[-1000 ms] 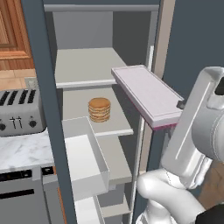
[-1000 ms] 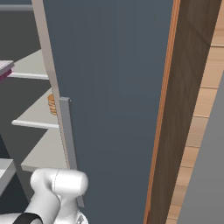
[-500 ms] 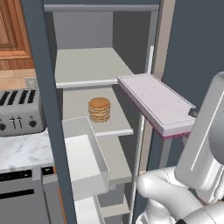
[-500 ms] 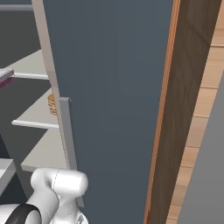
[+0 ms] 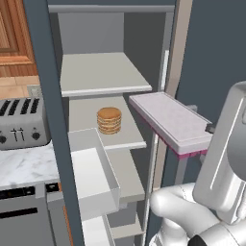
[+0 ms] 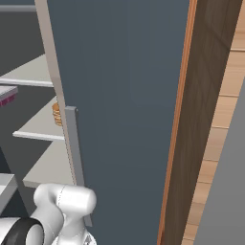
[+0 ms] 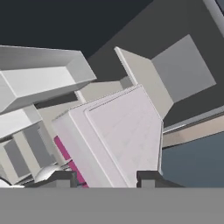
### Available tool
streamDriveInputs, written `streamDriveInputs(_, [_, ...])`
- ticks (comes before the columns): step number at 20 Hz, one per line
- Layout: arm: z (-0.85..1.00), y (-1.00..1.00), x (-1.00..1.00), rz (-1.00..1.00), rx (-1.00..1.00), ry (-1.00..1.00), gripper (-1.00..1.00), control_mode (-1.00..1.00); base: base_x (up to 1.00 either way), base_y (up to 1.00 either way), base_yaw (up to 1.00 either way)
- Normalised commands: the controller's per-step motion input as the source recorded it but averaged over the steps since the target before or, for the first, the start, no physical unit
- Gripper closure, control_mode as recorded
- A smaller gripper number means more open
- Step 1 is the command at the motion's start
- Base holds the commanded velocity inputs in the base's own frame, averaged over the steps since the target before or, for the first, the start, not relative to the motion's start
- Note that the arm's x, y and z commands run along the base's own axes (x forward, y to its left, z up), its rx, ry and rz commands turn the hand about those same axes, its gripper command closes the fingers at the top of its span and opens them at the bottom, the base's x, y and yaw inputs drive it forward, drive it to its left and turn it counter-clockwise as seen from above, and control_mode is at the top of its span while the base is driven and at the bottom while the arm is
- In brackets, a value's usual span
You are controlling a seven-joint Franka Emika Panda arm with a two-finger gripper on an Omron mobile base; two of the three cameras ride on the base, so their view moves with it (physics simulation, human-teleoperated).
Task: Open the freezer door, pick up the ice cube tray from the freezer, and place it on the dining counter.
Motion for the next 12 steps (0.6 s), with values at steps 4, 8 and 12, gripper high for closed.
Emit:
streamDriveInputs(4, [0.00,0.00,0.00,0.00,0.00,0.00,1.00,1.00,-0.02,-0.02,0.00])
streamDriveInputs(8, [0.00,0.00,0.00,0.00,0.00,0.00,1.00,1.00,-0.31,-0.07,0.00])
streamDriveInputs(12, [0.00,0.00,0.00,0.00,0.00,0.00,1.00,1.00,-0.51,-0.20,0.00])
